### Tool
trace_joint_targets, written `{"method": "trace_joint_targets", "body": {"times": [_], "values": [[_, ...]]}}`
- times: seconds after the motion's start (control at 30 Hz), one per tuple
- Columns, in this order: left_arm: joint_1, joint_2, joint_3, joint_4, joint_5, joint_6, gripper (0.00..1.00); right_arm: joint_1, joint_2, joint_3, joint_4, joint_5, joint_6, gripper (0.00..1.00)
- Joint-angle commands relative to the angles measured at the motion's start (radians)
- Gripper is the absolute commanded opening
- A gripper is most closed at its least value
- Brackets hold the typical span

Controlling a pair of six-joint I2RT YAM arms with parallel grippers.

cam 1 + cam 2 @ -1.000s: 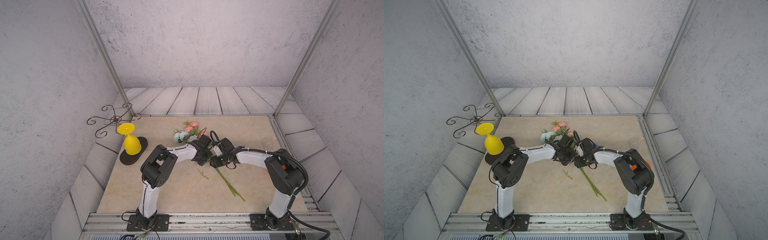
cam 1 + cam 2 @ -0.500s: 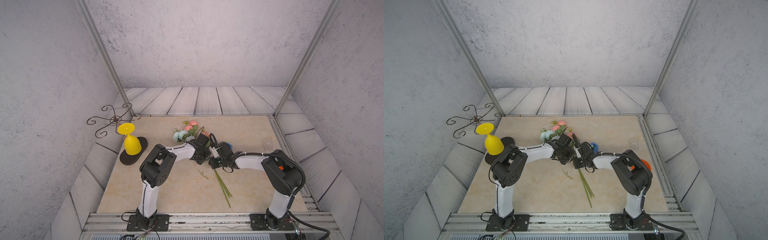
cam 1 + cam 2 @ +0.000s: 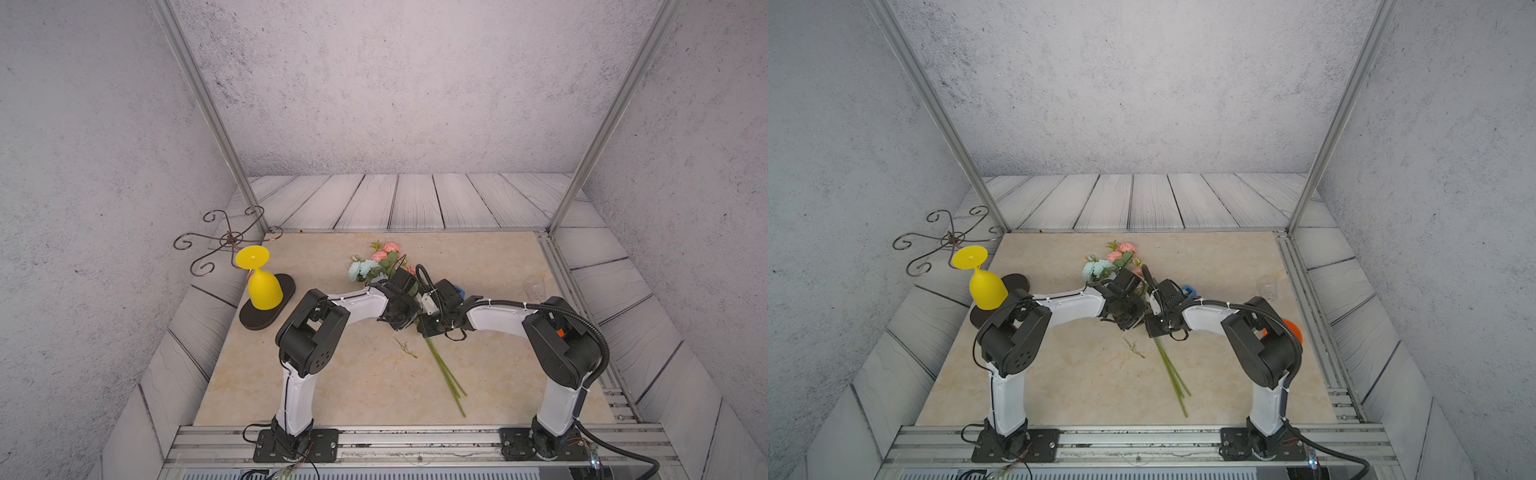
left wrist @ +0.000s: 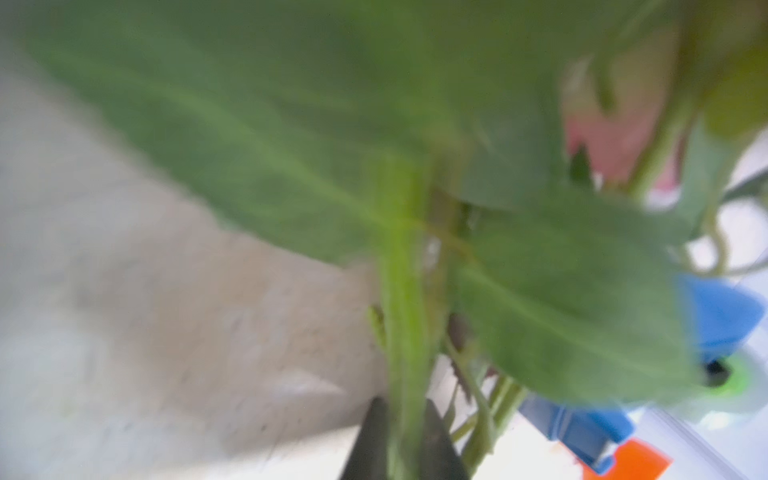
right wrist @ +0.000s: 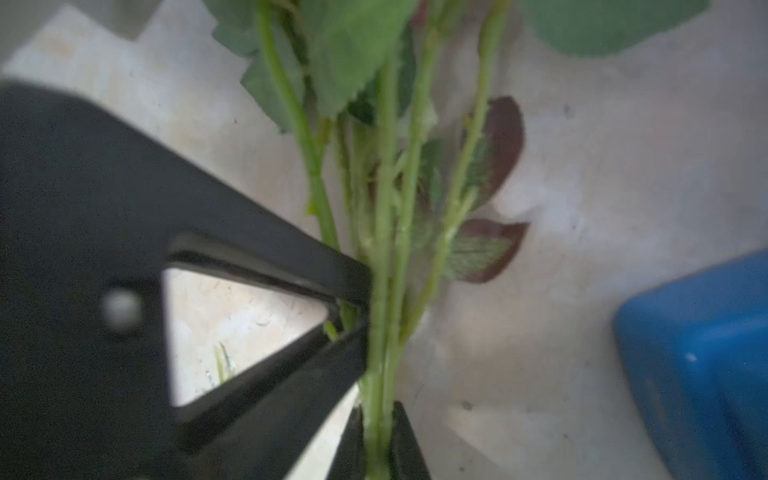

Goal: Wrap bouquets with tape
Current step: Gather the flowers at the center of the board.

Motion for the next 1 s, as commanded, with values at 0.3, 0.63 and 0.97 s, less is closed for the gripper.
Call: {"method": "trace_joint_targets", "body": {"times": [0.3,0.63,0.97], "values": [[0.048,-0.095,-0.127,0.088,-0.041,0.038,0.56,-0.066,-0.007,0.095,-0.229,-0.09,-0.031,0.0],[0.026,-0.055,-0.245,0.457,0.038,0.026,0.74,-0.091,0.003,0.147,-0.275,-0.207,-0.076,0.0],[0.006,0.004,-0.174,0.403,0.053,0.057,0.75,-0.095,0.077,0.186,-0.363,-0.226,-0.188,0.0]]}}
